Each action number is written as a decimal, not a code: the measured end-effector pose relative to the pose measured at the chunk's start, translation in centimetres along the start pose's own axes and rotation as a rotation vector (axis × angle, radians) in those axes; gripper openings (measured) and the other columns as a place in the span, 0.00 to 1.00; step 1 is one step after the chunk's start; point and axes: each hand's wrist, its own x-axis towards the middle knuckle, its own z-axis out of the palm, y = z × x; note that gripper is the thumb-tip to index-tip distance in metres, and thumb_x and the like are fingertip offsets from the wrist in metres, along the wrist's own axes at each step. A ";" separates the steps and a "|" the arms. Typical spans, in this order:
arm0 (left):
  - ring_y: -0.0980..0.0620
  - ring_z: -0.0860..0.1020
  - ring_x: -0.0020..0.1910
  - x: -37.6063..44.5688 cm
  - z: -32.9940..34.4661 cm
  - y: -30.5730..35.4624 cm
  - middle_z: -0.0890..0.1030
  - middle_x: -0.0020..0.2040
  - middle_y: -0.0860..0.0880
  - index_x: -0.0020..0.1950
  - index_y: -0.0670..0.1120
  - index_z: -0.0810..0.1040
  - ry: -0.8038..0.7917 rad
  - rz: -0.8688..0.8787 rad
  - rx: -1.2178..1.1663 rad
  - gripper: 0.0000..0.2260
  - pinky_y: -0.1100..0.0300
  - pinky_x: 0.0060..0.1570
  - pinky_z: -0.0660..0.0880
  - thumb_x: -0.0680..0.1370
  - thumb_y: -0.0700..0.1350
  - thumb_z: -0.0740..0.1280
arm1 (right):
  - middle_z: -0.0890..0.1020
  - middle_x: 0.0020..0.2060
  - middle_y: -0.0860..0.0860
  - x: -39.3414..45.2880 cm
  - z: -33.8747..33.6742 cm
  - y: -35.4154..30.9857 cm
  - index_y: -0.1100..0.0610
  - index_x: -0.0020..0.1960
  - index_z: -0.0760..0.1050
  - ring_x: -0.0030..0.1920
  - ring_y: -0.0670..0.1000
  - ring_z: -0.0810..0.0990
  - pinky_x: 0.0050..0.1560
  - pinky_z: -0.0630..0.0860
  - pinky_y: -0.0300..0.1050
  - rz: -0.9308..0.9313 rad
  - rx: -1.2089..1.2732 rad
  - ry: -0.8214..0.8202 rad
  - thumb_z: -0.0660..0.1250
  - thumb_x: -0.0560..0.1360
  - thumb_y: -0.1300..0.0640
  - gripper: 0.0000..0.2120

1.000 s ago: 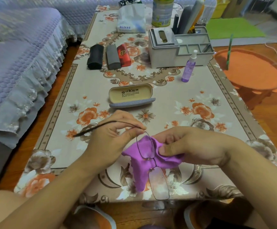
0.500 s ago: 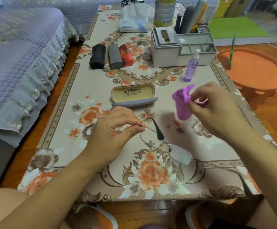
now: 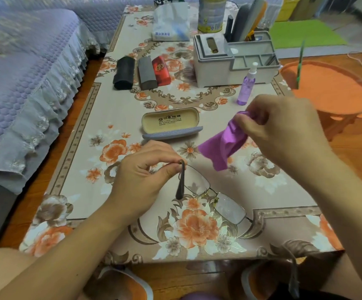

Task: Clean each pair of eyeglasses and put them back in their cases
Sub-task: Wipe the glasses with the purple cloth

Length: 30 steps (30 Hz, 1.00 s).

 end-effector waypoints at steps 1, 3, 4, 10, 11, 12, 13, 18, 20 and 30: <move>0.49 0.82 0.51 -0.2 0.0 0.2 0.85 0.47 0.50 0.48 0.50 0.85 0.007 -0.007 -0.006 0.09 0.46 0.55 0.79 0.77 0.36 0.74 | 0.76 0.39 0.51 0.0 0.3 0.2 0.58 0.43 0.81 0.42 0.56 0.75 0.38 0.68 0.48 -0.041 -0.131 0.111 0.72 0.76 0.50 0.11; 0.50 0.82 0.50 -0.2 0.0 0.6 0.84 0.46 0.52 0.49 0.51 0.84 -0.011 -0.007 -0.007 0.10 0.49 0.55 0.79 0.77 0.36 0.73 | 0.74 0.45 0.56 0.2 0.5 0.6 0.62 0.42 0.79 0.48 0.60 0.72 0.43 0.69 0.52 -0.087 -0.198 0.198 0.71 0.76 0.53 0.12; 0.51 0.81 0.50 -0.1 0.1 0.6 0.84 0.46 0.52 0.49 0.51 0.84 -0.009 0.003 0.008 0.10 0.50 0.55 0.79 0.76 0.35 0.73 | 0.74 0.46 0.56 0.3 0.5 0.7 0.61 0.41 0.78 0.49 0.60 0.72 0.44 0.69 0.51 -0.062 -0.153 0.172 0.71 0.76 0.53 0.11; 0.50 0.81 0.50 0.0 0.0 0.4 0.84 0.46 0.52 0.49 0.50 0.84 -0.013 -0.004 -0.003 0.09 0.49 0.54 0.79 0.77 0.36 0.73 | 0.83 0.33 0.49 -1.0 0.7 -1.7 0.55 0.41 0.78 0.33 0.44 0.79 0.33 0.70 0.38 0.059 0.486 -0.453 0.68 0.79 0.48 0.13; 0.50 0.82 0.50 0.0 0.0 0.4 0.84 0.46 0.52 0.49 0.50 0.84 -0.013 -0.015 -0.004 0.09 0.49 0.54 0.79 0.77 0.36 0.73 | 0.84 0.35 0.48 -1.4 0.9 -2.1 0.55 0.42 0.79 0.35 0.43 0.81 0.37 0.73 0.39 0.021 0.548 -0.588 0.69 0.79 0.48 0.12; 0.50 0.82 0.50 0.0 0.0 0.2 0.84 0.46 0.52 0.48 0.51 0.85 -0.014 -0.018 -0.003 0.09 0.49 0.54 0.79 0.77 0.36 0.73 | 0.85 0.37 0.47 -1.7 1.1 -2.2 0.54 0.42 0.80 0.39 0.44 0.82 0.41 0.75 0.41 -0.024 0.573 -0.704 0.69 0.79 0.48 0.11; 0.50 0.82 0.51 0.1 -0.1 0.2 0.85 0.46 0.51 0.47 0.51 0.85 -0.014 -0.014 -0.001 0.09 0.49 0.54 0.79 0.77 0.36 0.73 | 0.85 0.39 0.48 -2.0 1.3 -2.3 0.54 0.43 0.80 0.41 0.46 0.82 0.44 0.77 0.42 -0.051 0.609 -0.797 0.68 0.79 0.48 0.10; 0.47 0.81 0.50 0.2 -0.2 -0.4 0.84 0.44 0.47 0.48 0.44 0.86 0.026 0.123 0.060 0.07 0.54 0.53 0.77 0.74 0.34 0.74 | 0.84 0.46 0.61 -2.1 2.4 -2.0 0.62 0.49 0.80 0.45 0.56 0.84 0.51 0.81 0.47 0.060 0.963 -0.863 0.69 0.78 0.63 0.02; 0.46 0.81 0.49 0.2 0.0 -0.4 0.84 0.44 0.46 0.48 0.41 0.86 0.026 0.122 0.061 0.05 0.53 0.52 0.77 0.74 0.33 0.74 | 0.83 0.40 0.60 -2.3 3.1 -2.1 0.62 0.48 0.79 0.41 0.54 0.82 0.45 0.80 0.43 0.124 1.031 -0.883 0.70 0.75 0.68 0.04; 0.47 0.81 0.49 0.1 0.2 -0.3 0.84 0.44 0.48 0.47 0.44 0.86 -0.010 0.116 0.065 0.05 0.52 0.50 0.78 0.76 0.45 0.72 | 0.79 0.43 0.62 -3.5 4.7 -2.9 0.67 0.52 0.80 0.45 0.59 0.76 0.52 0.72 0.58 0.266 1.020 -1.092 0.71 0.76 0.62 0.09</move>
